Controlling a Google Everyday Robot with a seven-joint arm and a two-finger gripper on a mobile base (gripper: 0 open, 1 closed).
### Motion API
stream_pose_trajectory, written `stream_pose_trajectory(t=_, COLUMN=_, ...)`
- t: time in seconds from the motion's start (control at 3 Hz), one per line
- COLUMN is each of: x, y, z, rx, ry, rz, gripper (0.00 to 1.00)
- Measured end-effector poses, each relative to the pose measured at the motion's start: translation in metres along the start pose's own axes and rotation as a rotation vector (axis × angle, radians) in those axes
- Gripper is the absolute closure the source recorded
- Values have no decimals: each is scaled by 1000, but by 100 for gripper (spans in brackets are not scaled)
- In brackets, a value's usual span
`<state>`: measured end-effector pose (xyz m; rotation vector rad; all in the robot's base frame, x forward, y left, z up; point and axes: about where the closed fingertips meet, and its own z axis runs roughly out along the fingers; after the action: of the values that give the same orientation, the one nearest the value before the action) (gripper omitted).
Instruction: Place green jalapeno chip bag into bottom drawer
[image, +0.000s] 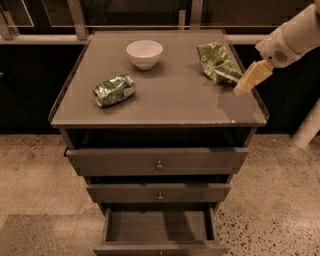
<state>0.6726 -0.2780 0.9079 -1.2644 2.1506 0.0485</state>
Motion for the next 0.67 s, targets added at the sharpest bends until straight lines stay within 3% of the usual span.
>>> stream_pose_trajectory(t=0.33, x=-21, y=4, z=27, rx=-4, ry=-59, rz=-31, gripper=0)
stream_pose_trajectory(t=0.67, x=-36, y=-1, z=73, rx=-14, ry=-49, rz=-63, gripper=0)
